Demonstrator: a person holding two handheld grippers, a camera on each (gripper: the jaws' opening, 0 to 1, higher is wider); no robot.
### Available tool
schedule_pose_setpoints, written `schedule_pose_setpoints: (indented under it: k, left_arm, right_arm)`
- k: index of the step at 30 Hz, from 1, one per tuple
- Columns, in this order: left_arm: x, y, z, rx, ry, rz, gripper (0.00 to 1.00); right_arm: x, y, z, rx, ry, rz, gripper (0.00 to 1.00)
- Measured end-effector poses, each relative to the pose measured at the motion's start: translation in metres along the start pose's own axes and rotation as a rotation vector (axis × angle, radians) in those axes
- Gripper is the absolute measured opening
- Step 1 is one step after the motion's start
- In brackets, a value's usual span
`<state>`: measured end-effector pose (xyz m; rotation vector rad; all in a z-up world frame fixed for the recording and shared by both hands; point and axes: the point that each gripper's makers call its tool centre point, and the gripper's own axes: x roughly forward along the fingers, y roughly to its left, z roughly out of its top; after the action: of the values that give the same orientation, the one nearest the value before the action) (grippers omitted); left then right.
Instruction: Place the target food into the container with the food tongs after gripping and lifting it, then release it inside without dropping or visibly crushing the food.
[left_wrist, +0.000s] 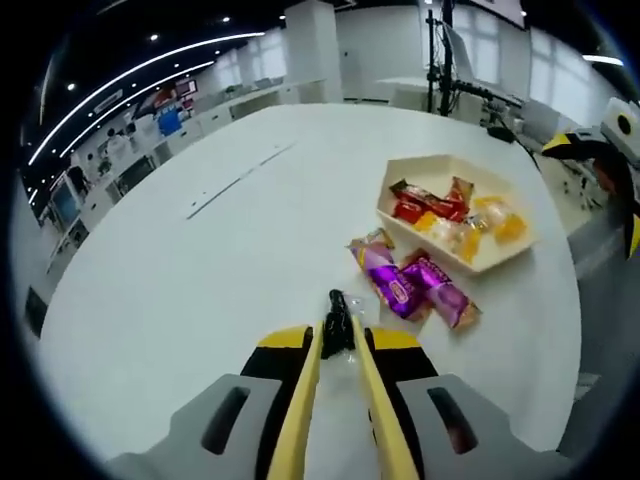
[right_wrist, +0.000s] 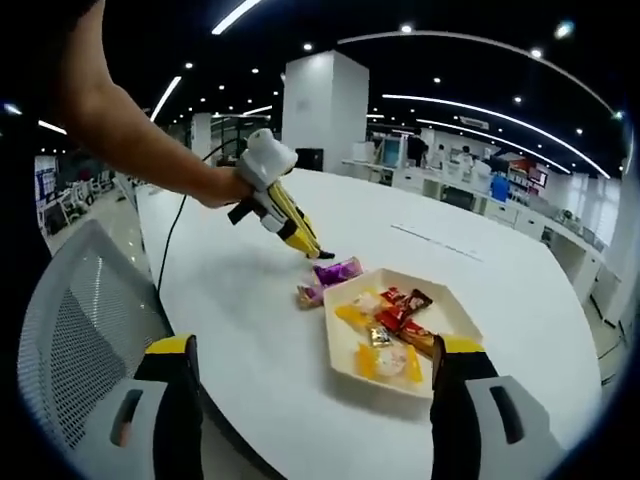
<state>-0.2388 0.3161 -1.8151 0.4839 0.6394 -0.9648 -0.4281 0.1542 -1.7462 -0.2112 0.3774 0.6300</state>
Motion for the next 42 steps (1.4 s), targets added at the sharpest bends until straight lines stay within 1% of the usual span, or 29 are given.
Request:
schedule_pose_setpoints:
  k: [1,3,5,7,9,11,14,16,18,23,26,29,33,42]
  left_arm:
    - [-0.004,0.001,0.002,-0.015,-0.007,0.012,0.17]
    - [-0.009,0.003,0.007,-0.028,-0.020,0.017,0.17]
    - [-0.015,0.006,0.012,-0.023,-0.029,0.020,0.17]
    - [-0.021,0.010,0.016,-0.020,-0.038,0.023,0.17]
    - [-0.025,0.011,0.019,-0.016,-0.046,0.021,0.17]
    - [-0.028,0.013,0.020,-0.001,-0.047,0.015,0.17]
    - [-0.033,0.017,0.023,-0.008,-0.058,0.011,0.17]
    - [-0.035,0.017,0.024,-0.020,-0.064,-0.001,0.17]
    - [-0.035,0.016,0.025,-0.004,-0.060,-0.005,0.17]
    - [-0.037,0.015,0.033,-0.004,-0.072,-0.023,0.17]
    - [-0.039,0.015,0.037,0.002,-0.075,-0.024,0.17]
    - [-0.042,0.012,0.040,0.002,-0.080,-0.026,0.17]
    - [-0.044,0.005,0.046,0.021,-0.083,-0.038,0.17]
    - [-0.041,-0.010,0.067,0.036,-0.106,-0.073,0.17]
  right_arm:
    - [0.000,0.000,0.000,0.018,-0.001,0.003,0.96]
    - [0.003,0.003,-0.006,0.004,0.032,0.007,0.96]
    - [0.003,0.004,-0.002,-0.016,0.016,0.012,0.95]
    - [0.002,0.001,0.001,-0.004,0.000,0.004,0.95]
    - [0.002,0.000,0.001,0.007,0.001,0.003,0.95]
    - [0.003,0.001,0.002,-0.003,-0.002,0.004,0.95]
    - [0.003,0.000,0.002,-0.004,0.001,0.004,0.96]
    - [0.004,0.001,0.002,0.010,0.000,0.009,0.96]
    - [0.004,0.001,0.002,0.005,0.000,0.011,0.96]
    - [0.003,0.000,0.001,0.022,-0.001,0.012,0.97]
    - [0.002,-0.001,0.003,0.032,-0.015,0.011,0.97]
    - [0.002,-0.001,0.002,0.024,-0.005,0.004,0.96]
    - [0.003,0.000,0.003,0.013,-0.007,0.010,0.96]
    - [0.003,-0.001,0.003,0.017,-0.008,0.007,0.96]
